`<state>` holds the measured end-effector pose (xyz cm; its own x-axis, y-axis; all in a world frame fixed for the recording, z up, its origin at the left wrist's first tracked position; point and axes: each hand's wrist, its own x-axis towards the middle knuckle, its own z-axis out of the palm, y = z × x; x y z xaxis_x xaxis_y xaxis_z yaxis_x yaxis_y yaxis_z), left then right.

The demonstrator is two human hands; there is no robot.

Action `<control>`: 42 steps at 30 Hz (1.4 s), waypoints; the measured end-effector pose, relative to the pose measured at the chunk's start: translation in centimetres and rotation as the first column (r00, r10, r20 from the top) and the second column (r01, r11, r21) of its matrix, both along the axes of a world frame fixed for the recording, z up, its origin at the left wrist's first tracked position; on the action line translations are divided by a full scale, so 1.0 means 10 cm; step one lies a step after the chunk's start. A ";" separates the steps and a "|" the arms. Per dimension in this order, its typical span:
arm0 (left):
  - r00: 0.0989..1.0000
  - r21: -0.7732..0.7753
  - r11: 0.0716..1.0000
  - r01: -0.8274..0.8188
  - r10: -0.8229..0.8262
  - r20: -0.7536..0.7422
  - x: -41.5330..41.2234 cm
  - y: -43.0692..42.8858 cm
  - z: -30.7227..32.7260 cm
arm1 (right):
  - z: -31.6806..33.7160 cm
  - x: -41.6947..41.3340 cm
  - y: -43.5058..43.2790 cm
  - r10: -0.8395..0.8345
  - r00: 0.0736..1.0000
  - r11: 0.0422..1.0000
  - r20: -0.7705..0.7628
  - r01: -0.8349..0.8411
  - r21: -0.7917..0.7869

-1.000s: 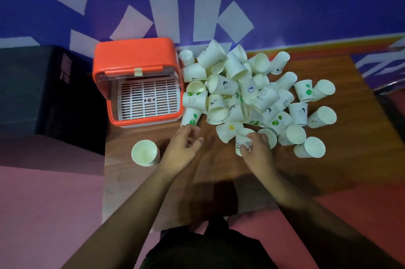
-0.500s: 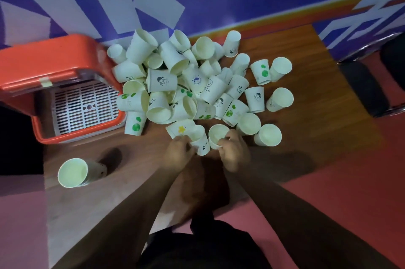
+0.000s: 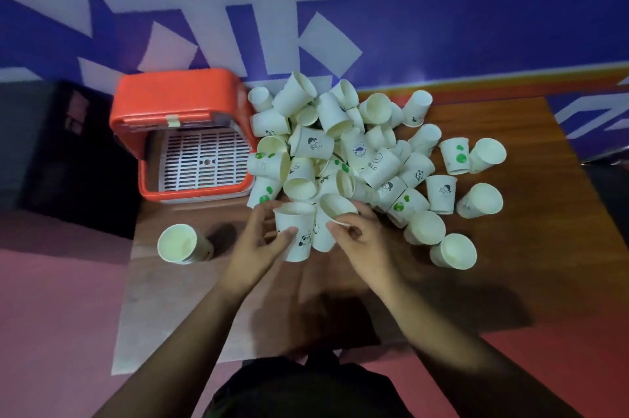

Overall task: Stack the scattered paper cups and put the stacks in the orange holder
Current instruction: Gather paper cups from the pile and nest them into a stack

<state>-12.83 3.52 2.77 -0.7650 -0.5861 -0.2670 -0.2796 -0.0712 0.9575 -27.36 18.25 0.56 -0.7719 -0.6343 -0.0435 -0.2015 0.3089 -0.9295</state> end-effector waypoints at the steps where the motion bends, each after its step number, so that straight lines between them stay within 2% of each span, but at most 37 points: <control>1: 0.999 -0.014 0.999 -0.033 0.033 -0.012 0.09 -0.08 0.08 | 0.07 0.08 -0.14 0.036 0.999 0.999 0.026 -0.036 0.000; 5: 0.984 -0.098 0.979 -0.176 0.172 -0.050 0.50 -0.46 0.33 | 0.35 0.43 -0.71 0.138 0.989 0.990 0.054 -0.137 -0.027; 10: 0.959 -0.127 0.951 -0.283 0.278 -0.049 1.23 -1.14 0.34 | 0.47 0.82 -1.23 0.149 0.982 0.988 0.114 -0.145 -0.045; 15: 0.974 -0.058 0.973 -0.222 0.220 -0.049 1.61 -1.47 0.11 | 0.32 1.06 -1.41 0.110 0.985 0.992 0.133 -0.116 0.039; 19: 0.987 -0.061 0.985 -0.158 0.156 -0.037 1.61 -1.53 -0.16 | 0.25 1.21 -1.48 0.071 0.989 0.992 0.132 -0.084 0.094; 21: 0.997 -0.125 0.989 -0.080 0.080 -0.001 1.60 -1.56 -0.30 | 0.25 1.27 -1.51 0.042 0.992 0.992 0.116 -0.055 0.111; 25: 0.986 -0.229 0.971 0.069 -0.032 0.162 1.68 -1.67 -0.56 | 0.26 1.35 -1.56 -0.024 0.991 0.996 0.134 0.012 0.084; 28: 0.953 -0.220 0.946 0.236 -0.181 0.244 1.76 -1.75 -0.61 | 0.29 1.42 -1.64 0.006 0.988 0.999 0.152 -0.013 0.051; 31: 0.976 -0.107 0.985 0.137 -0.116 0.182 1.78 -1.84 -0.53 | 0.30 1.51 -1.78 0.094 0.981 0.993 0.168 -0.105 0.057; 34: 0.997 0.018 1.000 0.022 -0.024 0.072 1.77 -1.95 -0.41 | 0.28 1.61 -1.94 0.200 0.969 0.964 0.145 -0.221 0.149; 37: 0.997 0.041 0.996 0.082 -0.083 0.001 1.74 -2.01 -0.34 | 0.22 1.71 -2.05 0.264 0.958 0.932 0.115 -0.284 0.224; 42: 0.987 0.015 0.987 0.162 -0.163 0.012 1.74 -1.99 -0.44 | 0.04 1.80 -2.05 0.301 0.953 0.892 0.034 -0.293 0.345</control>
<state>4.59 -16.39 -1.63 -0.8462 -0.4503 -0.2850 -0.3010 -0.0374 0.9529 -9.35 -2.26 0.92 -0.5528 -0.7829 -0.2854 -0.3510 0.5294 -0.7724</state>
